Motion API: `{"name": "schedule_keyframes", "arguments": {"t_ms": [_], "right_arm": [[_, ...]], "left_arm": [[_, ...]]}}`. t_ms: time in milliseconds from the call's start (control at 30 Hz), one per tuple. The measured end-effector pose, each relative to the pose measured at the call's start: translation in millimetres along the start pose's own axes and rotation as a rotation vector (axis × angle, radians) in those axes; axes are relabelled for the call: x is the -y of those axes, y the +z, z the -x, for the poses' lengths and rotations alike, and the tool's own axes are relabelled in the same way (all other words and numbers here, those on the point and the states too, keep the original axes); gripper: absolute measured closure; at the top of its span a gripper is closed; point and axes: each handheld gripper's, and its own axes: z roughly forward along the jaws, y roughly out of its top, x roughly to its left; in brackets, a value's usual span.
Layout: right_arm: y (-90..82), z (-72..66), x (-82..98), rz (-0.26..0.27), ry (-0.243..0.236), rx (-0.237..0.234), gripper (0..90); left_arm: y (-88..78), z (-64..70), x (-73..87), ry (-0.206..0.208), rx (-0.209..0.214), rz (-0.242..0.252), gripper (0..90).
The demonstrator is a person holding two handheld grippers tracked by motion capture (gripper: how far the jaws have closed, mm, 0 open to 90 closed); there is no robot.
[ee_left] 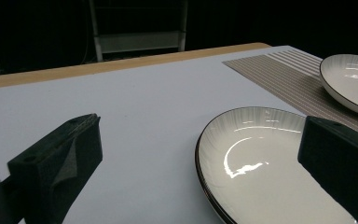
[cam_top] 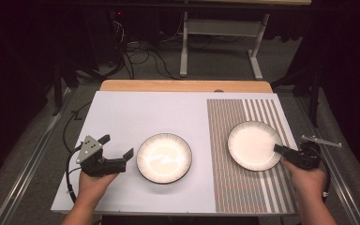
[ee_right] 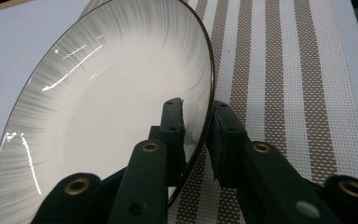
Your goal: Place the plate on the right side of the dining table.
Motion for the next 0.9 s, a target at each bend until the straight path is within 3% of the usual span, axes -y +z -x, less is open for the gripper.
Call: {"name": "schedule_keyframes", "arguments": {"t_ms": [133,200,267,367,467,600,633,700,800,900], "right_arm": [[3.1,0.1,0.2,-0.007,0.001,0.022,78.3],[7.0,1.8,1.6,-0.032,-0.026,0.076,78.9],[6.9,1.7,2.2,-0.023,-0.015,0.072,79.0],[6.7,-0.3,2.4,-0.022,-0.043,0.091,78.3],[1.8,-4.8,3.2,0.005,-0.079,0.125,70.0],[-5.8,-8.9,3.2,0.053,-0.107,0.126,63.0],[-11.4,-13.6,3.4,0.090,-0.134,0.114,57.5],[-13.1,-15.2,3.4,0.099,-0.144,0.108,55.1],[-21.9,-30.9,4.8,0.156,-0.210,0.078,45.7],[-23.7,-38.0,5.3,0.173,-0.233,0.063,41.8]], "left_arm": [[0.0,0.2,-0.4,0.004,0.000,0.004,0.4],[-0.5,-0.4,-0.6,0.002,0.001,0.006,0.4],[-0.4,-0.4,-0.6,0.001,0.002,0.005,0.4],[0.4,0.0,-0.4,0.003,0.005,0.001,0.4],[-0.3,0.5,-0.1,0.000,0.008,0.002,0.4],[-0.9,0.1,0.6,-0.001,0.011,-0.002,0.4],[-1.2,-0.5,1.1,0.003,0.013,-0.010,0.4],[-1.2,-0.8,1.6,0.002,0.013,-0.013,0.4],[-1.6,-2.2,2.5,0.001,0.011,-0.019,0.4],[-1.8,-2.5,3.0,0.000,0.011,-0.022,0.4]]}}
